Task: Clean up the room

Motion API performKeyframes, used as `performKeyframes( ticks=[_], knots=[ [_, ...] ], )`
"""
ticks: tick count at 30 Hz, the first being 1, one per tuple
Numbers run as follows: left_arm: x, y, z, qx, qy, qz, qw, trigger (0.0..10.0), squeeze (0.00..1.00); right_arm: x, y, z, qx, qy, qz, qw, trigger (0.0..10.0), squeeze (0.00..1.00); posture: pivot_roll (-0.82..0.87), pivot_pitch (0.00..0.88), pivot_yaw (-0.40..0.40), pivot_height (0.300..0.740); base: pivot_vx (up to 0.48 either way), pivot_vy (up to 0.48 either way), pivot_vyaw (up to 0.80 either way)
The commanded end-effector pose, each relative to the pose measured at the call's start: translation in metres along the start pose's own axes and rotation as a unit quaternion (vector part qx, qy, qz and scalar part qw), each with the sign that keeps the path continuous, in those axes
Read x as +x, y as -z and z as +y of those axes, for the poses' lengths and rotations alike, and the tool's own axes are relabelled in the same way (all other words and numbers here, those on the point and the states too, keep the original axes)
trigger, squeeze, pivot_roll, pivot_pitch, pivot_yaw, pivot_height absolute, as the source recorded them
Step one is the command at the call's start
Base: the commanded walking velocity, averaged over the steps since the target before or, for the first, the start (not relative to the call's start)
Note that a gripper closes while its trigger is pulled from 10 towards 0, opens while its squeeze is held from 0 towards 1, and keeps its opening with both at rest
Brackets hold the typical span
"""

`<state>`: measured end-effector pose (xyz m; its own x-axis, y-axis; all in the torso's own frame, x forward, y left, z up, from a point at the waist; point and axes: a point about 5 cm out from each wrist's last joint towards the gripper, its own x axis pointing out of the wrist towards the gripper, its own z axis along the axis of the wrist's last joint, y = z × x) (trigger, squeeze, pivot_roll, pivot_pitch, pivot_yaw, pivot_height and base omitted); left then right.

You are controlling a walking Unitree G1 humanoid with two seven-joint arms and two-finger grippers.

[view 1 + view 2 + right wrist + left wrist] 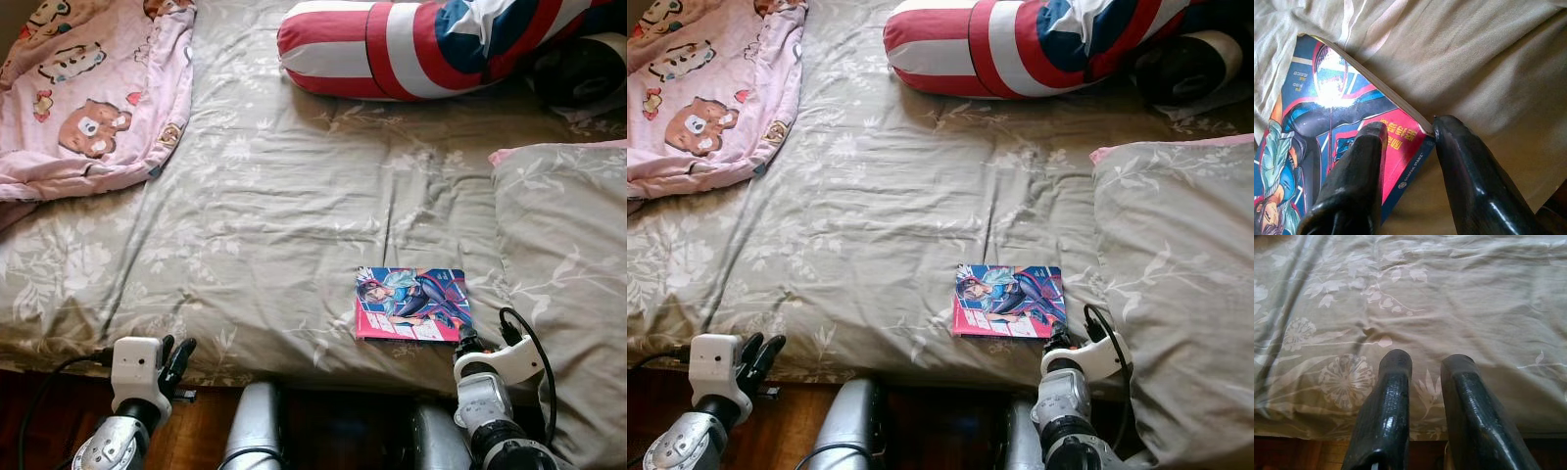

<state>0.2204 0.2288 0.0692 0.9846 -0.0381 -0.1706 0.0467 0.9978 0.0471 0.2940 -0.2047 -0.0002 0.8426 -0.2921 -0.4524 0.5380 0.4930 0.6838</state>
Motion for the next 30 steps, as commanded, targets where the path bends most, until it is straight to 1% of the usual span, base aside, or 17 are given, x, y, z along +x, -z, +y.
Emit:
performKeyframes(
  ticks=[1,5,6,7,10,11,14,18,19,21,23,24,25,26,27,29,30],
  knots=[
    [-0.002,0.01,0.002,-0.002,-0.002,0.022,1.0,10.0,0.0,-0.005,0.009,-0.013,-0.006,0.025,0.018,1.0,10.0,0.0,0.25,0.3,0.075,0.639,0.0,0.0,0.0],
    [0.0,0.009,0.001,-0.002,-0.001,0.02,1.0,10.0,0.0,-0.004,0.006,-0.013,-0.016,0.03,0.015,0.999,10.0,0.0,0.24,0.298,0.076,0.639,0.0,0.0,0.0],
    [0.002,0.009,0.001,-0.003,0.001,0.02,1.0,10.0,0.0,-0.004,0.006,-0.015,-0.039,0.036,0.018,0.998,10.0,0.0,0.24,0.294,0.075,0.639,0.0,0.0,0.0],
    [0.002,0.009,0.0,-0.003,0.002,0.021,1.0,10.0,0.0,-0.004,0.005,-0.017,-0.046,0.039,0.019,0.998,10.0,0.0,0.23,0.29,0.074,0.639,0.0,0.0,0.0],
    [0.005,0.01,-0.002,-0.006,0.005,0.02,1.0,10.0,0.0,-0.006,0.004,-0.027,-0.048,0.064,0.021,0.997,10.0,0.0,0.23,0.289,0.075,0.639,0.0,0.0,0.0],
    [0.006,0.01,-0.003,-0.006,0.005,0.019,1.0,10.0,0.0,-0.006,0.004,-0.028,-0.049,0.066,0.02,0.996,10.0,0.0,0.23,0.289,0.075,0.639,0.0,0.0,0.0],
    [0.008,0.01,-0.003,-0.008,0.006,0.019,1.0,10.0,0.0,-0.006,0.003,-0.028,-0.052,0.065,0.016,0.996,10.0,0.0,0.22,0.284,0.071,0.639,0.0,0.0,0.0],
    [0.013,0.012,-0.004,-0.01,0.004,0.018,1.0,10.0,0.0,-0.005,0.001,-0.023,-0.087,0.046,0.01,0.995,10.0,0.0,0.22,0.266,0.061,0.639,0.0,0.0,0.0],
    [0.018,0.013,-0.004,-0.02,-0.004,0.015,1.0,10.0,0.0,-0.004,-0.002,-0.01,-0.175,-0.003,-0.009,0.985,10.0,0.0,0.2,0.243,0.051,0.639,0.0,0.0,0.0],
    [0.023,0.016,-0.004,-0.032,-0.013,0.016,0.999,10.0,0.0,-0.003,-0.005,0.005,-0.246,-0.055,-0.032,0.967,10.0,0.0,0.18,0.231,0.047,0.639,0.0,0.0,0.0],
    [0.027,0.019,-0.005,-0.04,-0.018,0.019,0.999,10.0,0.0,-0.003,-0.007,0.015,-0.28,-0.086,-0.047,0.955,10.0,0.0,0.16,0.219,0.044,0.639,0.0,0.0,0.0],
    [0.033,0.022,-0.007,-0.047,-0.019,0.022,0.998,10.0,0.0,-0.004,-0.01,0.025,-0.329,-0.117,-0.071,0.934,10.0,0.0,0.13,0.2,0.037,0.639,0.0,0.0,0.0],
    [0.035,0.023,-0.008,-0.049,-0.017,0.023,0.998,10.0,0.0,-0.004,-0.011,0.029,-0.343,-0.132,-0.08,0.926,10.0,0.0,0.13,0.194,0.036,0.639,0.0,0.0,0.0],
    [0.035,0.023,-0.008,-0.049,-0.017,0.023,0.998,10.0,0.0,-0.004,-0.011,0.029,-0.343,-0.132,-0.08,0.926,10.0,0.0,0.13,0.194,0.036,0.639,0.0,0.0,0.0],
    [0.04,0.025,-0.011,-0.051,-0.015,0.026,0.998,10.0,0.0,-0.005,-0.012,0.033,-0.355,-0.148,-0.085,0.919,10.0,0.0,0.12,0.173,0.032,0.639,0.0,0.0,0.0],
    [0.042,0.026,-0.013,-0.051,-0.014,0.027,0.998,10.0,0.0,-0.006,-0.01,0.035,-0.357,-0.159,-0.083,0.917,10.0,0.0,0.12,0.173,0.032,0.639,0.0,0.0,0.0],
    [0.046,0.026,-0.015,-0.053,-0.013,0.029,0.998,10.0,0.0,-0.006,-0.01,0.037,-0.361,-0.173,-0.082,0.913,10.0,0.0,0.1,0.148,0.024,0.639,0.0,0.0,0.0]
  ],
)
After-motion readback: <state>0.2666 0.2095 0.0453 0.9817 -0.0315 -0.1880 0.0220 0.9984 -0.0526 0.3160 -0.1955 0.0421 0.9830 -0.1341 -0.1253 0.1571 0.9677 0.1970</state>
